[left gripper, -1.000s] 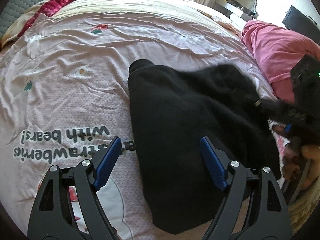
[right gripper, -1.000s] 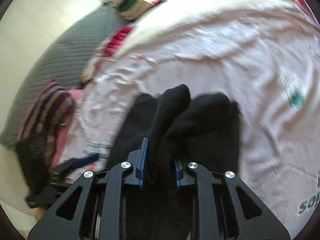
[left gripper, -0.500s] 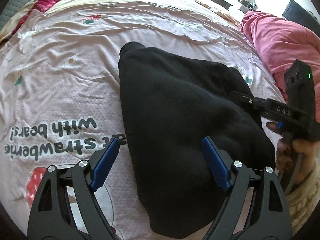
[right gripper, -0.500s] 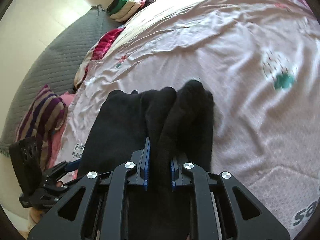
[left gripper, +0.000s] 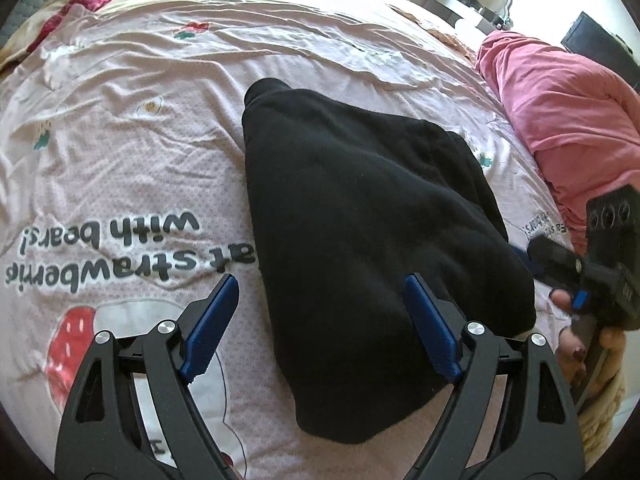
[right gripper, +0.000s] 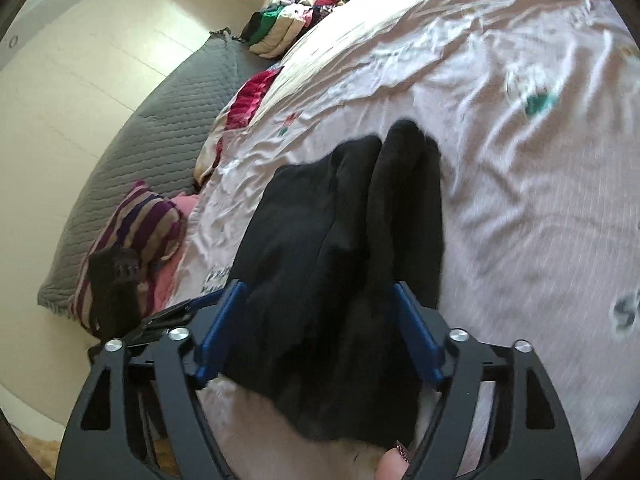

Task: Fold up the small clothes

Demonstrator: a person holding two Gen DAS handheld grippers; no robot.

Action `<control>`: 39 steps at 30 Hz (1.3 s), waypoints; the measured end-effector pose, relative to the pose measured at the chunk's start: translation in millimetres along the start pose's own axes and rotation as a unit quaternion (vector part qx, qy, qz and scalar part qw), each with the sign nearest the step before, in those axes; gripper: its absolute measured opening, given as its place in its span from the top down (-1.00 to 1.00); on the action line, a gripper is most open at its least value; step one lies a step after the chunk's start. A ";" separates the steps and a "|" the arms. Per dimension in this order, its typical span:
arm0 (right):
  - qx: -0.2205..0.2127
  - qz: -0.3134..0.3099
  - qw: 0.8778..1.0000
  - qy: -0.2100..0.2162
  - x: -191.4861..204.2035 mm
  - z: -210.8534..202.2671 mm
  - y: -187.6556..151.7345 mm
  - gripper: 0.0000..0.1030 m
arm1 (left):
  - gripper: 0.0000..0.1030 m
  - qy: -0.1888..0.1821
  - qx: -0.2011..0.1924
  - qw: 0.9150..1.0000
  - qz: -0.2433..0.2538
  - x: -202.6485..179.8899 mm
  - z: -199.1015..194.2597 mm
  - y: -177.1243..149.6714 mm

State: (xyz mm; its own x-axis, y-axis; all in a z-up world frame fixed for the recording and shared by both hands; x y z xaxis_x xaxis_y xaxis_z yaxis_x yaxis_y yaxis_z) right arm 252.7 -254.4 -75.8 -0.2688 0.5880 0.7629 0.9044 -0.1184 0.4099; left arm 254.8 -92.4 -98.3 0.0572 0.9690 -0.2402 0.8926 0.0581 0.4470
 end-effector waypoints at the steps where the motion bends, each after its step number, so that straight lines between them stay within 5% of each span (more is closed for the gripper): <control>1: 0.005 -0.002 1.000 -0.009 -1.5 3.0 -4.2 -0.52 | -0.50 -0.001 0.001 1.000 -0.001 0.3 0.1 -0.9; 2: 0.011 -0.008 0.999 -0.029 -5.2 7.1 -8.2 -0.34 | -0.50 -0.002 0.001 1.000 -0.003 0.6 0.4 -1.8; 3: 0.015 -0.015 0.999 -0.043 -7.1 10.2 -10.7 0.49 | -0.50 -0.007 0.004 1.000 -0.008 1.2 1.1 -2.4; 4: 0.017 -0.026 0.998 -0.049 -4.5 12.8 -13.7 0.64 | -0.50 -0.012 0.006 1.000 -0.010 1.0 1.5 -3.1; 9: -0.007 -0.061 0.996 -0.067 15.7 -6.6 -16.6 0.64 | -0.50 -0.019 0.010 1.000 0.002 -4.2 -4.7 -7.0; 14: 0.004 -0.057 0.991 -0.124 -10.7 5.9 -29.9 0.59 | -0.50 -0.021 0.017 1.000 0.008 -9.6 0.4 -15.1; 17: -0.011 -0.047 0.989 -0.143 -16.5 2.2 -29.5 0.22 | -0.50 -0.018 0.017 1.000 0.006 -9.6 2.4 -15.3; 23: -0.028 -0.065 0.985 -0.156 -7.4 -8.3 -23.0 -0.08 | -0.51 -0.013 0.014 1.000 0.007 -6.8 0.2 -14.0; 30: -0.025 -0.020 0.993 -0.114 -17.8 -6.3 0.1 -0.45 | -0.55 -0.015 0.011 1.000 -0.001 -2.3 2.6 -5.1; 39: 0.041 -0.004 0.997 -0.059 -32.6 33.9 10.0 -0.48 | -0.65 -0.044 0.034 0.998 -0.020 0.9 28.1 9.7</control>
State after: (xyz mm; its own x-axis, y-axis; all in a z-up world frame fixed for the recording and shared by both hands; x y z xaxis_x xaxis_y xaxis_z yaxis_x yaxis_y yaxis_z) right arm 281.7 -247.6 -113.5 -0.2389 0.6793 0.6939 0.9279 -0.0510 0.3694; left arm 276.1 -97.6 -118.4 0.0578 0.9413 -0.3326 0.9229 0.0766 0.3773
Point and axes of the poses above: each gripper's, at about its wrist camera, not at the fingertips, and z roughly the way its jaws point, x to its left, y to its top, the point moved 9 cm from there along z, roughly the way its jaws point, and after that the axes turned 3 degrees about y, right-handed, at the moved point
